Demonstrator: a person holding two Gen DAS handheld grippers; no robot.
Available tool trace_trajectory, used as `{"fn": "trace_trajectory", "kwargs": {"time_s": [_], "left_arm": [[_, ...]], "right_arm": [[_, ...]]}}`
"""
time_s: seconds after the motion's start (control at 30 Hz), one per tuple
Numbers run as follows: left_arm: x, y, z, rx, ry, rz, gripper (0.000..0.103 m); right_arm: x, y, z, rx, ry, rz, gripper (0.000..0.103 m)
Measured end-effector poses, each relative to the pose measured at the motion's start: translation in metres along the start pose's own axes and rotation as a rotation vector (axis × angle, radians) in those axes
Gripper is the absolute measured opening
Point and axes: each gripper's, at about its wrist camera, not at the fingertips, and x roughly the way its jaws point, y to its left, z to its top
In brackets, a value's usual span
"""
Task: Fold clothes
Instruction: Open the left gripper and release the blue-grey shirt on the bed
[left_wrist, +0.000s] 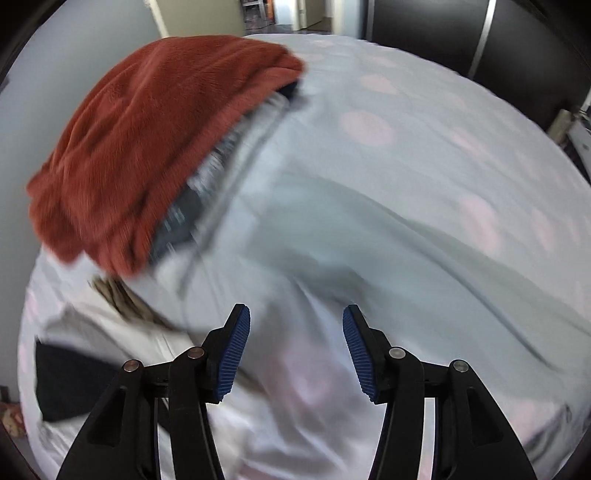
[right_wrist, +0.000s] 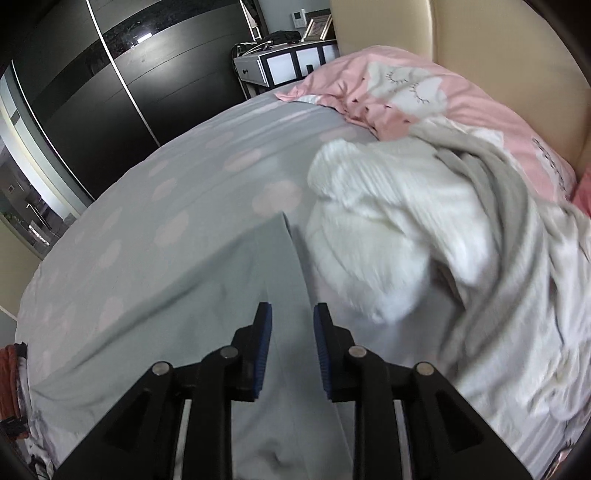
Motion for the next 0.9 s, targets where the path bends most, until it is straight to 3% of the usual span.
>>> {"fn": "trace_trajectory", "kwargs": {"time_s": [0.3, 0.5, 0.63, 0.7, 0.8, 0.9], "left_arm": [[-0.060, -0.104, -0.101, 0.131, 0.012, -0.246, 0.054], [-0.063, -0.153, -0.152, 0.144, 0.080, -0.426, 0.054], [-0.056, -0.180, -0.187, 0.195, 0.151, -0.447, 0.054], [-0.058, -0.193, -0.205, 0.247, 0.161, -0.423, 0.054], [-0.065, -0.209, -0.227, 0.335, 0.142, -0.358, 0.054], [-0.071, -0.212, -0.235, 0.361, 0.128, -0.361, 0.054]], "right_arm": [[-0.033, -0.051, -0.078, 0.142, 0.101, 0.102, 0.023], [-0.024, -0.076, -0.115, 0.273, 0.217, 0.184, 0.029], [-0.018, -0.075, -0.133, 0.281, 0.280, 0.188, 0.034], [-0.015, -0.075, -0.133, 0.277, 0.283, 0.160, 0.046], [-0.007, -0.076, -0.134, 0.291, 0.293, 0.113, 0.046], [0.003, -0.070, -0.136, 0.271, 0.319, 0.067, 0.045]]}}
